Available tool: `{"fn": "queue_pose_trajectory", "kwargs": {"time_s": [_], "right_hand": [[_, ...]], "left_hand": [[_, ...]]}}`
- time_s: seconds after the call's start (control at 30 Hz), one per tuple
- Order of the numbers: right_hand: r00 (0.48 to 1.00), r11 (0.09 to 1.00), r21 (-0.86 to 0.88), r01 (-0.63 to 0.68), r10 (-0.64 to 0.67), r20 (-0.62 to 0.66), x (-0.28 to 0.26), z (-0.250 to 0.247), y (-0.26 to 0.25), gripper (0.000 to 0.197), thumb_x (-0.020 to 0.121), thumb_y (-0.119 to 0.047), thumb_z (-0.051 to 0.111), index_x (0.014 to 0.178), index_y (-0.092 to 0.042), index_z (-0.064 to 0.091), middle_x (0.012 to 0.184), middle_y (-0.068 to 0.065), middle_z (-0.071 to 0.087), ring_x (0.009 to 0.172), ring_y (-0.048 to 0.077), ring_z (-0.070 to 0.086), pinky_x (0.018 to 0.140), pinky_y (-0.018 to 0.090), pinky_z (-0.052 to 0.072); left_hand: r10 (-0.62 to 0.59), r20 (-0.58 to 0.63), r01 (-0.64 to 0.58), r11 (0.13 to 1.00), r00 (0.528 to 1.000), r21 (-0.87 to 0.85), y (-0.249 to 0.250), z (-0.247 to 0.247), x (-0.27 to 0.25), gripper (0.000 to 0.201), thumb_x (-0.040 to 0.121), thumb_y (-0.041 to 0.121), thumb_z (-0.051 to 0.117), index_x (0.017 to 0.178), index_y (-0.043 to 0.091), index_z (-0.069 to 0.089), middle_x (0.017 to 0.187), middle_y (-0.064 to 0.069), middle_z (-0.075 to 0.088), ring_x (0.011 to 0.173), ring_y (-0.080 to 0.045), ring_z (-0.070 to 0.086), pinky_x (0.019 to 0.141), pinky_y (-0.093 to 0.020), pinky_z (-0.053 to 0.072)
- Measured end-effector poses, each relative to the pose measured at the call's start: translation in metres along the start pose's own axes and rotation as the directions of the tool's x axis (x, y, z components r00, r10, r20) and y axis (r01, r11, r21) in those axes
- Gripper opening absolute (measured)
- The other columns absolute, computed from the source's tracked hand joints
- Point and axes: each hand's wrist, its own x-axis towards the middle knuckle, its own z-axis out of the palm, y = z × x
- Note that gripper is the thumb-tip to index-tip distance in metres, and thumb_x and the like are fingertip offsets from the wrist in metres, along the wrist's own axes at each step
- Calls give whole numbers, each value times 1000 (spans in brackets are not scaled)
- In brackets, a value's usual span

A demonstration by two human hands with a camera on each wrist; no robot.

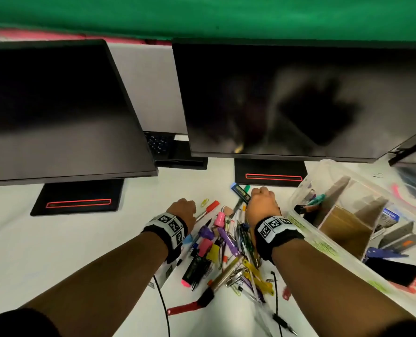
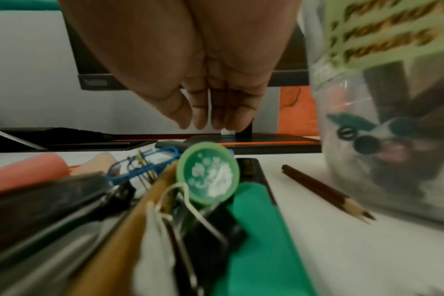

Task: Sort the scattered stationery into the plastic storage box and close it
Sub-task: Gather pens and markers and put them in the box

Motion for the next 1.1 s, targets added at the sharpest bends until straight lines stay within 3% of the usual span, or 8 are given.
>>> {"fn": "queue_pose_trajectory", "kwargs": {"time_s": [0.23,0.43,0.53,0.63,0.73,0.83,1.0,1.1], "right_hand": [[998,1000,25,-9,8,56,23,8,-11,31,91,-7,41,121,-6,48,121,16,57,113,31,55,94,38,46],[972,901,366,-232,227,56,31,-2,-9,35,88,-10,52,122,-6,46,123,16,54,112,35,56,94,38,46],[952,860,408,-306,281,122,40,-6,-11,27,90,-16,52,114,-4,56,102,13,63,95,32,60,78,30,45],[940,865,375,-334,276,202,47,-2,-16,26,90,-24,56,106,-4,63,84,7,57,78,27,55,71,28,43],[931,857,378,-351,276,238,50,3,-21,25,88,-21,58,104,-3,64,89,12,62,83,30,59,72,28,44],[925,808,455,-374,289,248,49,4,-22,28,86,-21,58,105,-2,64,98,14,66,82,29,57,71,28,43],[927,698,625,-350,355,123,41,-16,-11,33,88,-28,54,97,2,65,85,16,64,91,34,64,75,32,46],[928,714,622,-323,369,59,27,-20,2,30,85,-23,54,100,2,63,97,22,70,92,36,65,80,35,50]], "left_hand": [[11,64,-17,995,998,97,11,9,19,33,90,13,49,122,10,48,128,-12,52,119,-29,52,99,-36,44],[-15,91,6,996,996,90,17,7,21,33,87,19,56,118,10,51,124,-11,56,113,-30,56,92,-35,47],[-28,82,26,999,996,26,18,8,20,30,88,17,50,117,11,50,124,-10,52,113,-29,54,95,-37,48],[13,97,-15,1000,995,22,17,12,18,26,91,23,46,114,12,51,123,-9,52,113,-29,53,96,-40,47],[21,120,-21,1000,993,-6,16,16,17,29,86,34,54,109,17,52,118,-5,57,108,-29,59,92,-42,50],[24,131,-22,1000,991,-14,19,20,19,27,88,32,55,108,14,56,117,-8,61,108,-27,60,90,-36,49],[14,147,-12,1000,989,-16,30,23,15,32,83,40,54,100,13,59,110,-11,65,103,-31,63,88,-37,52],[2,150,-9,999,989,49,24,45,27,35,76,42,56,103,19,56,110,-6,64,96,-30,65,82,-43,55]]}}
